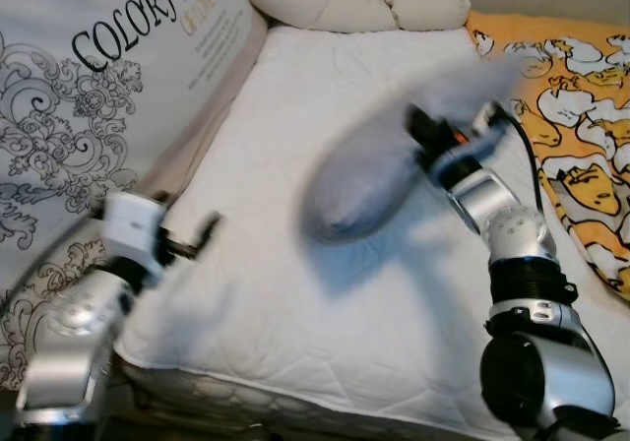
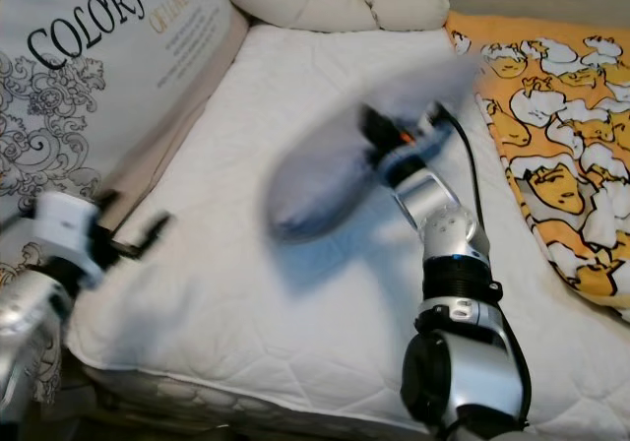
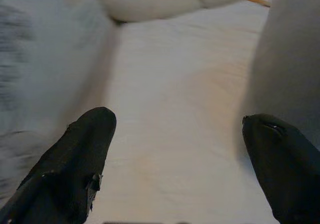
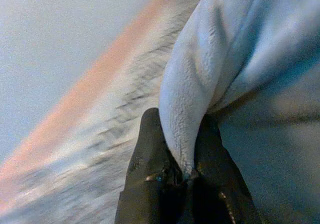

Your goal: Clean up the room

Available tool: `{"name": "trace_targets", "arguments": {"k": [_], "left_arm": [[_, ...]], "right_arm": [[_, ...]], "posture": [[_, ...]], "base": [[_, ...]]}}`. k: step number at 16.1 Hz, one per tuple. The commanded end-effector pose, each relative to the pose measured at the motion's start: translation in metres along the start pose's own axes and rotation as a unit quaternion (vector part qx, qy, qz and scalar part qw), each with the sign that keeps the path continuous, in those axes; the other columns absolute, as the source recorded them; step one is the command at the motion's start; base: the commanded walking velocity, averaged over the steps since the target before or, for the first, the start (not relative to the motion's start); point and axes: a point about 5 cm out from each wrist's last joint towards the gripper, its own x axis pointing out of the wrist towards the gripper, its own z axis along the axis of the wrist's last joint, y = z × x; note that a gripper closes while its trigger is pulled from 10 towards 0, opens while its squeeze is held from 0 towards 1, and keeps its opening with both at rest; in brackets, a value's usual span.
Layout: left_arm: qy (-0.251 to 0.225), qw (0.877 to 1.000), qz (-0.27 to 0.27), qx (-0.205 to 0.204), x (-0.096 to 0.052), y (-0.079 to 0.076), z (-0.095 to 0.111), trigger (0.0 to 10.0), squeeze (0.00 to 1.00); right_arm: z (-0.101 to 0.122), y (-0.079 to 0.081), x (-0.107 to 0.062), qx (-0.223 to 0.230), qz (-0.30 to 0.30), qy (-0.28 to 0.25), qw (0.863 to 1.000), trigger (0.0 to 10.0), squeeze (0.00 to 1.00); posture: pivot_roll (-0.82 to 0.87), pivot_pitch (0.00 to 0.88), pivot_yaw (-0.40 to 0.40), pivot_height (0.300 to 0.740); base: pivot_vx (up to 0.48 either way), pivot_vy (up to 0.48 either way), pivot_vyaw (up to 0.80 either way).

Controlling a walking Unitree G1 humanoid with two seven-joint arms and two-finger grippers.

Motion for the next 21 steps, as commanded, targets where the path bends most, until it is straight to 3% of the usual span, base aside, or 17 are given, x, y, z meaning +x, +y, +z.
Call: {"name": "trace_targets", "arguments": {"k": [1, 3, 4, 6, 7, 9, 11, 12, 14, 15, 16, 21], "left_arm": [[-0.003, 1.000, 0.021, 0.007, -0.002, 0.008, 0.002, 10.0, 0.00], [0.000, 0.998, 0.059, 0.009, -0.005, 0.021, 0.000, 10.0, 0.00], [-0.003, 0.997, 0.081, -0.015, -0.001, 0.033, 0.004, 10.0, 0.00], [0.006, 0.997, 0.073, -0.031, 0.003, 0.033, 0.003, 10.0, 0.00], [0.002, 0.997, 0.068, -0.025, 0.010, 0.031, 0.003, 10.0, 1.00], [0.007, 0.998, 0.051, -0.027, 0.015, 0.027, 0.000, 10.0, 1.00], [0.035, 0.998, 0.039, -0.046, 0.026, 0.018, -0.015, 10.0, 1.00], [0.040, 0.997, 0.038, -0.054, 0.029, 0.017, -0.018, 10.0, 1.00], [0.068, 0.990, -0.018, -0.119, 0.035, 0.005, -0.030, 10.0, 1.00], [0.075, 0.989, -0.026, -0.126, 0.035, 0.003, -0.033, 10.0, 1.00], [0.105, 0.977, -0.061, -0.177, 0.036, -0.004, -0.044, 10.0, 1.00], [0.147, 0.944, -0.139, -0.262, 0.044, -0.025, -0.064, 10.0, 1.00]], "right_arm": [[0.009, 0.026, 0.001, 0.003, 0.059, -0.001, 0.998, 0.0, 0.00], [0.006, 0.031, -0.010, 0.027, 0.074, 0.025, 0.997, 0.0, 0.00], [-0.007, -0.001, -0.035, 0.092, 0.008, 0.052, 0.994, 0.0, 0.00], [-0.023, -0.030, -0.053, 0.092, -0.061, 0.081, 0.991, 0.0, 0.00], [-0.044, -0.061, -0.075, 0.069, -0.128, 0.112, 0.983, 0.0, 0.00], [-0.055, -0.080, -0.089, 0.052, -0.170, 0.123, 0.976, 0.0, 0.00], [-0.066, -0.104, -0.113, 0.020, -0.239, 0.132, 0.962, 0.0, 0.00], [-0.066, -0.106, -0.115, 0.015, -0.244, 0.132, 0.961, 0.0, 0.00], [-0.064, -0.115, -0.124, -0.004, -0.259, 0.132, 0.957, 0.0, 0.00], [-0.064, -0.117, -0.126, -0.010, -0.263, 0.132, 0.956, 0.0, 0.00], [-0.065, -0.121, -0.130, -0.011, -0.271, 0.127, 0.954, 0.0, 0.00], [-0.068, -0.128, -0.135, -0.009, -0.264, 0.108, 0.958, 0.0, 0.00]], "posture": [[0.10, 0.000, 0.023, 0.740], [0.09, 0.000, 0.042, 0.740], [0.08, 0.000, 0.047, 0.740], [0.07, 0.000, 0.060, 0.740], [0.07, 0.000, 0.071, 0.740], [0.06, 0.000, 0.077, 0.740], [0.06, 0.000, 0.096, 0.740], [0.06, 0.000, 0.096, 0.740], [0.06, 0.000, 0.094, 0.740], [0.06, 0.000, 0.090, 0.740], [0.07, 0.000, 0.085, 0.740], [0.07, 0.000, 0.085, 0.740]], "base": [[0.000, 0.000, 0.00], [0.000, 0.000, 0.00], [0.000, 0.000, 0.00], [0.000, 0.000, 0.00], [0.000, 0.000, 0.00], [0.000, 0.000, 0.00], [0.000, 0.000, 0.00], [0.000, 0.000, 0.00], [0.000, 0.000, 0.00], [0.000, 0.000, 0.00], [0.000, 0.000, 0.00], [0.000, 0.000, 0.00]]}}
